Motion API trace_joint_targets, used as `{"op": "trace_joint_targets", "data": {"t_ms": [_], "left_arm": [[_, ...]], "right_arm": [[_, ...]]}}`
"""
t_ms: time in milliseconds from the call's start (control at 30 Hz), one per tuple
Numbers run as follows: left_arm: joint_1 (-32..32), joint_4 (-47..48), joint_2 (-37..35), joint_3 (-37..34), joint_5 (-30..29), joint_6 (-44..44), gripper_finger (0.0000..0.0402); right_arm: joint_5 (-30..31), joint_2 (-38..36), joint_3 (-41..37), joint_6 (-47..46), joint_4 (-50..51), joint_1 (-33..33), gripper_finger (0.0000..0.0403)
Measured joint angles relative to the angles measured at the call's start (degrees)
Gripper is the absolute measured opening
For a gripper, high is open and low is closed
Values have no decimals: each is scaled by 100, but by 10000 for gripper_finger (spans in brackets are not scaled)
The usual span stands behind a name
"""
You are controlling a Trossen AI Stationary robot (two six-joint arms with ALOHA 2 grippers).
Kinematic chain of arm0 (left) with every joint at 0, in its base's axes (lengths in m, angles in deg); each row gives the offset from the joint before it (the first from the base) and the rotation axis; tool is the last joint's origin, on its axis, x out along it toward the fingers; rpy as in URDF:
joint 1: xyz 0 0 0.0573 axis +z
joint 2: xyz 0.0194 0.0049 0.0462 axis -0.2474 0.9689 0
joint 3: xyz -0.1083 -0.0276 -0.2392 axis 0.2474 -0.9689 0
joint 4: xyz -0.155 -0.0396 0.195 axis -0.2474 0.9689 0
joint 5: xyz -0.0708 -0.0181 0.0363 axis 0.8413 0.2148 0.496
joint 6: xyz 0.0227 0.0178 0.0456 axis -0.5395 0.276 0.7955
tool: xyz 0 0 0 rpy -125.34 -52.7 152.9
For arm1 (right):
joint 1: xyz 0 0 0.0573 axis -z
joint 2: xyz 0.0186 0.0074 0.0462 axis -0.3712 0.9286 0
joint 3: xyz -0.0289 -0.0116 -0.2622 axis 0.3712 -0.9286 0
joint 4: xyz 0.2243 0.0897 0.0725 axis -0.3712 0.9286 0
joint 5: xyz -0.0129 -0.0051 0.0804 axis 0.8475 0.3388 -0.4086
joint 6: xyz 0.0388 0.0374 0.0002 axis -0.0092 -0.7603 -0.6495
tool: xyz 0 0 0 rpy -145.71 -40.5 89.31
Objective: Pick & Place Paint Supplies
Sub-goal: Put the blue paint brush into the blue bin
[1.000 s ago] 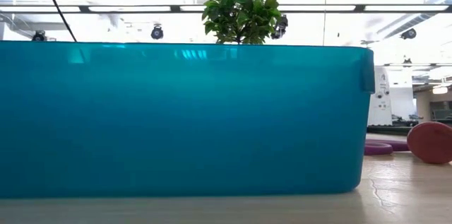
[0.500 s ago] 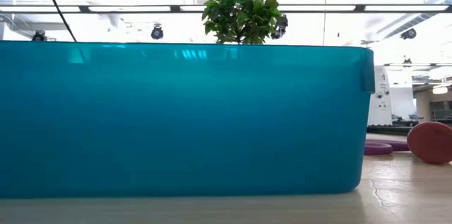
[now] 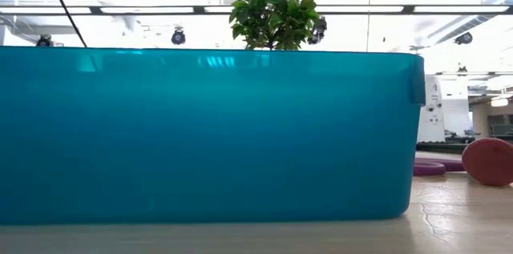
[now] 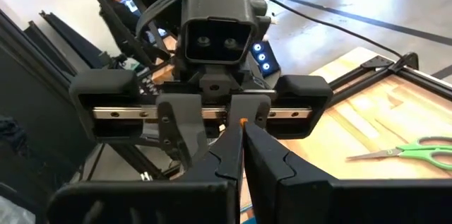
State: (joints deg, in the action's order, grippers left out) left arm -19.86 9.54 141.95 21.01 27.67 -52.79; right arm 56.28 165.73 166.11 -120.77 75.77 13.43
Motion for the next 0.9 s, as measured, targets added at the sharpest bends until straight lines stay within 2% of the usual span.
{"op": "trace_joint_targets", "data": {"t_ms": [100,667,900], "left_arm": [[7,0,0,0,-12,-9,9],[0,2,0,0,-52,17,8],[-2,12,0,0,271,30,7]], "right_arm": [[1,-2,0,2,-7,0,8],[8,-2,0,21,3,0,8],[9,-2,-2,266,-228,-33,8]]}}
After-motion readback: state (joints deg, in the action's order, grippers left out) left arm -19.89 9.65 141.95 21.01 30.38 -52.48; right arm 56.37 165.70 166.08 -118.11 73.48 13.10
